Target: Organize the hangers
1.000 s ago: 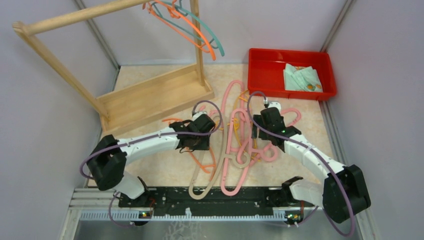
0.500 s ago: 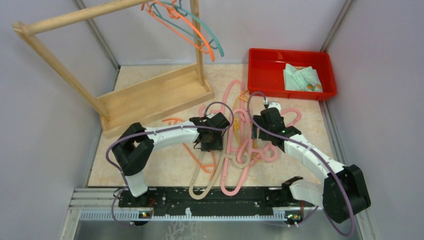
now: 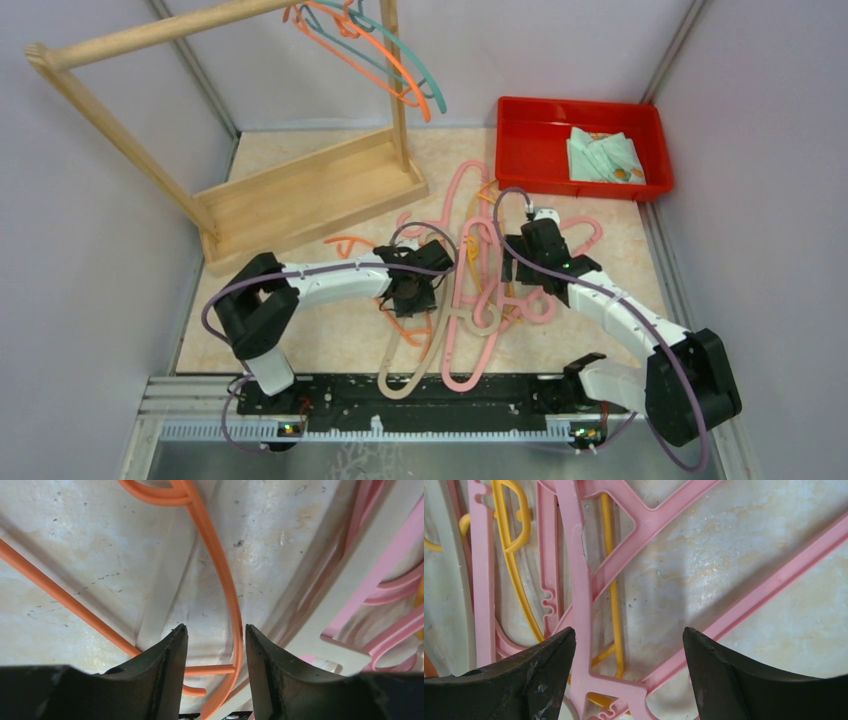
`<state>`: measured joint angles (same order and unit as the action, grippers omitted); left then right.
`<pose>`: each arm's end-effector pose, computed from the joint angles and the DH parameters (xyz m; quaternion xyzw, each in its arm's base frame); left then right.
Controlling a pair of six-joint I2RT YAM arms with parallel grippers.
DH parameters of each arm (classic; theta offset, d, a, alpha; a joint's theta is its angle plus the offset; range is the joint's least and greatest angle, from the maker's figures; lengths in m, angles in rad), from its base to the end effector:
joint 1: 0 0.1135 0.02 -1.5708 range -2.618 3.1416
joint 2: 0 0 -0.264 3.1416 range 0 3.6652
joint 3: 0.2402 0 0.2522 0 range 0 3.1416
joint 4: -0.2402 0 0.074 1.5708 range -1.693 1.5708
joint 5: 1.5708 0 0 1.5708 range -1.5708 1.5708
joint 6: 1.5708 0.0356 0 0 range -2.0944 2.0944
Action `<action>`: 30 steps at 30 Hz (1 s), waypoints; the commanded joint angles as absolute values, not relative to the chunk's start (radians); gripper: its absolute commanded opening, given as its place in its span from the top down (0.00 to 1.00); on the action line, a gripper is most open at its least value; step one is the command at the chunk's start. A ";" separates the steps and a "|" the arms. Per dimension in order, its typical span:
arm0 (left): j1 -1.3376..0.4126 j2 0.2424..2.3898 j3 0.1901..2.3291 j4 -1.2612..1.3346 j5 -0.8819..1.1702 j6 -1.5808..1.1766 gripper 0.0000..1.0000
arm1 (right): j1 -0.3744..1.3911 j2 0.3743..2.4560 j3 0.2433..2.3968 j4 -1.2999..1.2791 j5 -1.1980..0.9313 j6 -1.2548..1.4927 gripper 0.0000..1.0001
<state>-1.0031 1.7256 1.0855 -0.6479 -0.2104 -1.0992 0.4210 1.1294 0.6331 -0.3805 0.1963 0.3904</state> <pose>0.1801 -0.2687 0.1717 -0.0621 0.9827 -0.0700 0.1598 0.2044 0.0839 0.2046 0.0190 0.9363 0.0489 0.3473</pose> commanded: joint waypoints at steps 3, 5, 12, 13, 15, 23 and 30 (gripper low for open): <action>-1.006 1.802 1.166 -0.700 -0.277 -1.223 0.51 | 0.411 1.098 0.630 -0.345 0.181 0.402 0.21; -1.006 1.828 1.203 -0.706 -0.289 -1.224 0.51 | 0.411 1.092 0.630 -0.348 0.181 0.403 0.21; -1.002 1.861 1.199 -0.706 -0.299 -1.276 0.53 | 0.411 1.076 0.621 -0.356 0.181 0.413 0.21; -0.998 1.860 1.187 -0.700 -0.291 -1.281 0.54 | 0.411 1.075 0.617 -0.357 0.180 0.414 0.21; -0.988 1.856 1.159 -0.683 -0.270 -1.285 0.55 | 0.411 1.074 0.612 -0.355 0.179 0.418 0.21; -0.977 1.868 1.119 -0.635 -0.254 -1.241 1.00 | 0.411 1.071 0.598 -0.347 0.179 0.421 0.21; -0.981 1.774 1.120 -0.599 -0.307 -1.135 1.00 | 0.411 1.069 0.596 -0.345 0.186 0.422 0.21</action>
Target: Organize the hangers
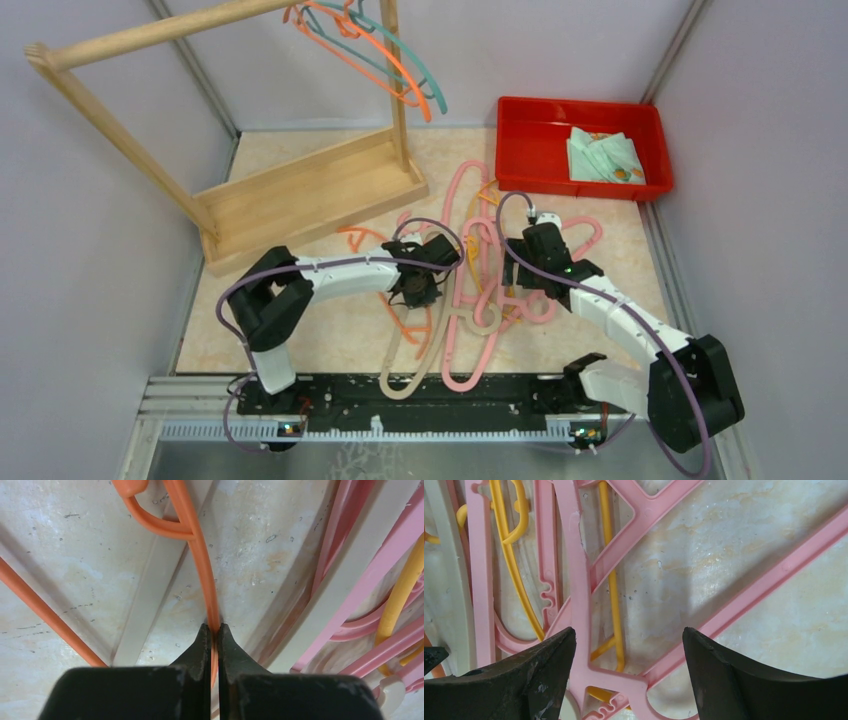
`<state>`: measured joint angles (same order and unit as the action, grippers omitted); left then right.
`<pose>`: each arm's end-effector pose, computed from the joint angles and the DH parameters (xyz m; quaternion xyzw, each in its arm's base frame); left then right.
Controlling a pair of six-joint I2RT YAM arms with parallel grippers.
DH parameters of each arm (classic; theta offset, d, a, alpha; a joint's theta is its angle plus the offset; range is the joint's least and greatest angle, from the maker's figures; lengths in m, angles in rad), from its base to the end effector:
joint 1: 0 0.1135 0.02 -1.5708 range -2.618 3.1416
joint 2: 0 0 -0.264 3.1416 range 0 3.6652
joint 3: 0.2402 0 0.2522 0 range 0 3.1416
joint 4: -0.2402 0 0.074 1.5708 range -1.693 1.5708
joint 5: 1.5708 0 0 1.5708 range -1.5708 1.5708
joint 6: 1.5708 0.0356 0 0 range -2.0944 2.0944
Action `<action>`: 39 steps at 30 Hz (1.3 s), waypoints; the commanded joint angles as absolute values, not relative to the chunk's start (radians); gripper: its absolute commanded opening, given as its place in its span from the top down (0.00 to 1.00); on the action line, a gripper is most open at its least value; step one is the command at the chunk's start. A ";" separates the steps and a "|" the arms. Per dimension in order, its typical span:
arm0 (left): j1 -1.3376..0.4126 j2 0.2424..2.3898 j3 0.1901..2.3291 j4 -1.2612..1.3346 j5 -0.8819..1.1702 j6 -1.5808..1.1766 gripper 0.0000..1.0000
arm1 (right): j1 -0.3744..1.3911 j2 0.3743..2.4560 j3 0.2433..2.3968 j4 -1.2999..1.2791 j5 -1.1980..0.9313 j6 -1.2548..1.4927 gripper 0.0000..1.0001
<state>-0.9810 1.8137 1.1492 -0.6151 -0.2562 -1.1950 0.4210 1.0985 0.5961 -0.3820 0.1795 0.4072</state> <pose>0.1991 -0.2813 0.1621 -0.1232 0.9737 -0.0688 0.1788 0.1966 0.0811 0.1989 0.0237 0.9381 0.0576 0.3408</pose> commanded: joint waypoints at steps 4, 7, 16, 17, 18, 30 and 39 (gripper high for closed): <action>-1.021 1.600 1.143 -0.598 -0.364 -1.020 1.00 | 0.411 1.069 0.596 -0.343 0.196 0.422 0.21; -1.041 1.495 1.166 -0.629 -0.377 -0.971 1.00 | 0.411 1.080 0.594 -0.329 0.198 0.423 0.21; -1.048 1.247 1.189 -0.579 -0.534 -0.941 1.00 | 0.411 1.116 0.643 -0.339 0.224 0.420 0.22; -1.048 1.243 1.215 -0.598 -0.572 -0.946 1.00 | 0.411 1.122 0.654 -0.343 0.226 0.416 0.22; -1.048 1.243 1.249 -0.616 -0.609 -0.948 1.00 | 0.411 1.128 0.666 -0.348 0.231 0.411 0.22; -0.782 1.237 1.413 -0.281 -0.589 -0.668 1.00 | 0.411 1.167 0.828 -0.413 0.256 0.367 0.23; -0.588 1.344 1.589 -0.149 -0.396 -0.591 1.00 | 0.411 1.201 0.887 -0.441 0.296 0.362 0.24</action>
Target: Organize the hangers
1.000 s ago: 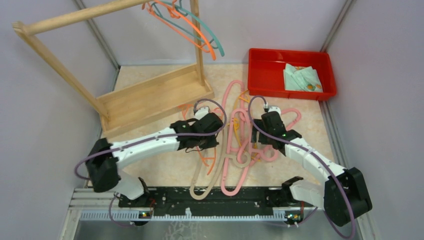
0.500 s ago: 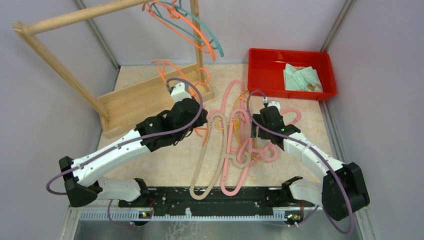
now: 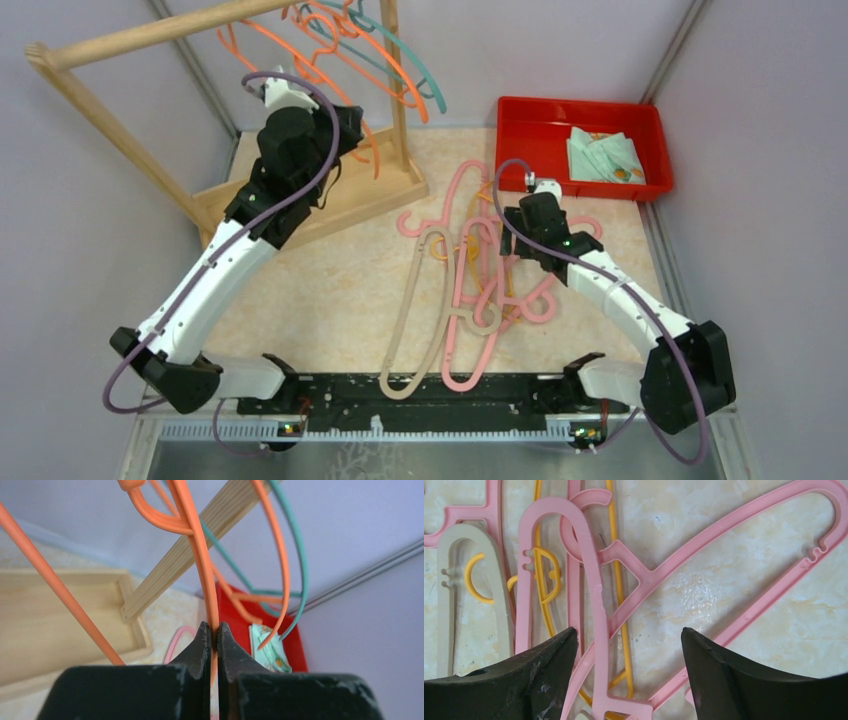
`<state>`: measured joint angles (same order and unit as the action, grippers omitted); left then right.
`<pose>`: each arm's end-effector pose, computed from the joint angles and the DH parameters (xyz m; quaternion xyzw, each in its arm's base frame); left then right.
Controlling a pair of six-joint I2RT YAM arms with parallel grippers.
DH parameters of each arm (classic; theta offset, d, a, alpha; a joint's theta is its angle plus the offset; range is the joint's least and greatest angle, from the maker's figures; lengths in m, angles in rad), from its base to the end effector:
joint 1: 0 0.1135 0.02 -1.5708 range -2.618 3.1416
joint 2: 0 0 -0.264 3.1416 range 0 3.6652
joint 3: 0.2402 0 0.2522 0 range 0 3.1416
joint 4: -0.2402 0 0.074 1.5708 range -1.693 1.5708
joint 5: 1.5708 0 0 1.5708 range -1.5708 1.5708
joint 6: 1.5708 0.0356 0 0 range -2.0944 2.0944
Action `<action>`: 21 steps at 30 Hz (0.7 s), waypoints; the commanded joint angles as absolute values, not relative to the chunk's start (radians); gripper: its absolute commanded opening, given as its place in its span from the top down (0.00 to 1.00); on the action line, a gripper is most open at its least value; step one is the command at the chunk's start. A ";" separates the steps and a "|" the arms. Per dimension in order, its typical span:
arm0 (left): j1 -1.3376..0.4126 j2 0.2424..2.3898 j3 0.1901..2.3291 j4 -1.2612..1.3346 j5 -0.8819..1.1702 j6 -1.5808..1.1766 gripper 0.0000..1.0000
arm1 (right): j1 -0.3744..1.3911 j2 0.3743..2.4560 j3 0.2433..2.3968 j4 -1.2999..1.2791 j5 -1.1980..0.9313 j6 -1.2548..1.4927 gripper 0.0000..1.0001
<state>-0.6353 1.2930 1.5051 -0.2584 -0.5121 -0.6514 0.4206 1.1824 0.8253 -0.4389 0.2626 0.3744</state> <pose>0.2352 -0.1517 0.4727 -0.1805 0.6983 -0.2542 0.6444 0.2286 0.0921 0.2510 0.0283 0.9188 0.0332 0.3923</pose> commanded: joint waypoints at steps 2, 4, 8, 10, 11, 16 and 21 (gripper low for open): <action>-0.576 1.375 1.618 -0.132 -0.367 -0.587 1.00 | 0.411 1.210 0.899 -0.446 0.300 0.362 0.24; -0.561 1.399 1.628 -0.111 -0.335 -0.600 1.00 | 0.411 1.216 0.904 -0.448 0.314 0.362 0.24; -0.530 1.451 1.650 -0.087 -0.285 -0.627 1.00 | 0.411 1.230 0.913 -0.451 0.325 0.355 0.24; -0.514 1.468 1.661 -0.074 -0.273 -0.633 1.00 | 0.411 1.244 0.922 -0.455 0.329 0.350 0.24; -0.506 1.474 1.662 -0.066 -0.267 -0.638 1.00 | 0.411 1.251 0.928 -0.456 0.331 0.349 0.24; -0.461 1.501 1.682 -0.036 -0.219 -0.663 1.00 | 0.411 1.285 0.954 -0.456 0.343 0.340 0.24; -0.436 1.502 1.687 -0.003 -0.200 -0.665 1.00 | 0.411 1.302 0.963 -0.456 0.351 0.339 0.24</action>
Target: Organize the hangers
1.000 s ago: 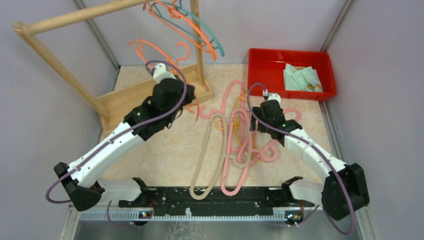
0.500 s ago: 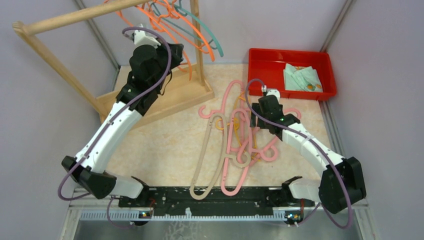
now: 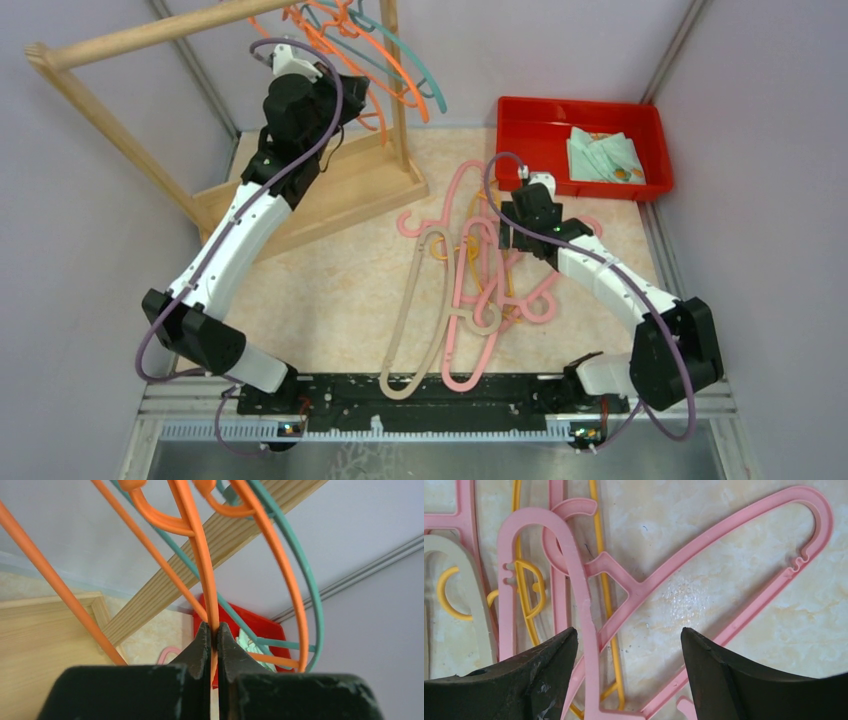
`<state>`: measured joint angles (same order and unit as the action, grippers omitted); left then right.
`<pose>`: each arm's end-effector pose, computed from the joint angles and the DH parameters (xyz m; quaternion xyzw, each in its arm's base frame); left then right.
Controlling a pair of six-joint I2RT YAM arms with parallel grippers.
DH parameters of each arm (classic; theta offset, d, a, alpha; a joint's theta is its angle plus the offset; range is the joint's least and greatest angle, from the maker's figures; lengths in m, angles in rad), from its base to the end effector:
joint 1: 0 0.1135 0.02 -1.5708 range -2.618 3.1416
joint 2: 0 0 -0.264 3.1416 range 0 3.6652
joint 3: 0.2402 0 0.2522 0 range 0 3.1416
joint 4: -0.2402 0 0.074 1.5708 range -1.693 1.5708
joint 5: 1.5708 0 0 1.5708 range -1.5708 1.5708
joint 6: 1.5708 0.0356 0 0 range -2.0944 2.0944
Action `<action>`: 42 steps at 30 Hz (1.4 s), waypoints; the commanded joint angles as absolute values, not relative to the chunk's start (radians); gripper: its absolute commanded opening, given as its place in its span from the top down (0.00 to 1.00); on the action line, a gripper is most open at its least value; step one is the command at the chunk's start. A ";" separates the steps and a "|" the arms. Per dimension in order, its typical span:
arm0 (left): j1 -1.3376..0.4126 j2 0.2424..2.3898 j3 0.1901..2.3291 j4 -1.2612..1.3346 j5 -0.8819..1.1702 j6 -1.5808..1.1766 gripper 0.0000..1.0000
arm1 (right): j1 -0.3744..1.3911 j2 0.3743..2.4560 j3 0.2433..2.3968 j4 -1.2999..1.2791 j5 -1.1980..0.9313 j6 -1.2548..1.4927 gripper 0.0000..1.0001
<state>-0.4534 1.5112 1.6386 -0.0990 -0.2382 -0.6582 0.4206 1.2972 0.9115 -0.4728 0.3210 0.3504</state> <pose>0.3167 -0.1450 0.4707 -0.1555 0.6797 -0.3053 0.6485 0.2498 0.0994 0.2495 0.0232 0.9266 -0.0094 0.3752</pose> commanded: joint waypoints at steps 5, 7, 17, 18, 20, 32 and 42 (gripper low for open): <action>-0.414 1.514 1.698 0.017 -0.164 -0.689 1.00 | 0.411 1.315 0.962 -0.456 0.356 0.334 0.24; -0.408 1.523 1.707 0.016 -0.161 -0.697 1.00 | 0.411 1.322 0.968 -0.456 0.357 0.331 0.24; -0.349 1.585 1.764 -0.034 -0.145 -0.752 1.00 | 0.411 1.327 0.985 -0.470 0.361 0.325 0.24; -0.343 1.588 1.764 -0.039 -0.142 -0.765 1.00 | 0.411 1.325 0.982 -0.472 0.361 0.326 0.24; -0.330 1.594 1.763 -0.041 -0.132 -0.793 1.00 | 0.411 1.320 0.978 -0.472 0.363 0.328 0.24; -0.297 1.643 1.807 -0.131 0.009 -0.830 0.94 | 0.411 1.310 0.964 -0.474 0.355 0.332 0.24; -0.284 1.602 1.791 -0.199 0.058 -0.761 0.63 | 0.411 1.306 0.951 -0.457 0.336 0.339 0.23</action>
